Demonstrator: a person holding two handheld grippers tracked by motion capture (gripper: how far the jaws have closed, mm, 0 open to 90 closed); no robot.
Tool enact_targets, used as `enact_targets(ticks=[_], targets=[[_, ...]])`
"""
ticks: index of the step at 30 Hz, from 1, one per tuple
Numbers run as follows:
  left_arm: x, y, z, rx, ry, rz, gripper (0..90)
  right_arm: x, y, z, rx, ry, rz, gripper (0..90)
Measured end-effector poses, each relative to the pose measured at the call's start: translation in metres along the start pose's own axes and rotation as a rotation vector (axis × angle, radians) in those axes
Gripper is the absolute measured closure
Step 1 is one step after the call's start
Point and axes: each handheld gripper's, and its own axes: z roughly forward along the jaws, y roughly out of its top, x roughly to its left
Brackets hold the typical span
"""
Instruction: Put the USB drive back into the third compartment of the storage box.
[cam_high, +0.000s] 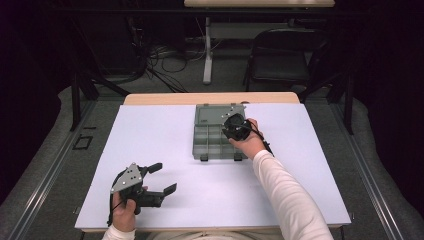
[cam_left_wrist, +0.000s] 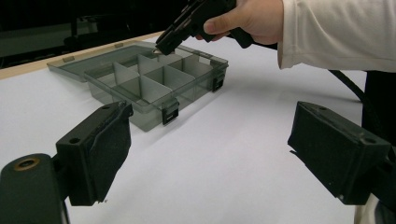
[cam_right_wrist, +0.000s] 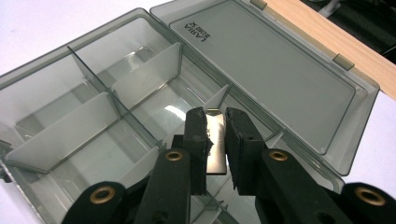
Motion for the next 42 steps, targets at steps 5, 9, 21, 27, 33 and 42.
enact_targets(ticks=[5, 9, 21, 27, 33, 42], targets=[[0.000, 0.000, 0.000, 0.003, 0.002, 0.001, 12.7, -0.001, -0.001, 0.002, 0.005, 0.001, -0.005, 79.6], [0.001, 0.000, -0.001, 0.003, 0.005, -0.002, 12.7, -0.001, -0.001, 0.003, 0.006, 0.002, -0.004, 79.5], [0.001, 0.000, -0.001, 0.000, 0.005, -0.003, 12.7, -0.002, -0.002, 0.003, 0.009, -0.002, -0.002, 79.6], [0.002, -0.001, 0.000, -0.003, 0.005, -0.011, 12.7, -0.002, -0.002, 0.001, 0.008, 0.003, -0.003, 78.7], [0.003, -0.001, -0.001, -0.005, 0.010, -0.019, 12.7, -0.005, -0.002, 0.000, -0.001, 0.011, 0.010, 75.8], [0.004, -0.001, 0.000, -0.004, 0.006, -0.022, 12.7, -0.001, 0.000, -0.010, -0.019, 0.041, 0.010, 65.7]])
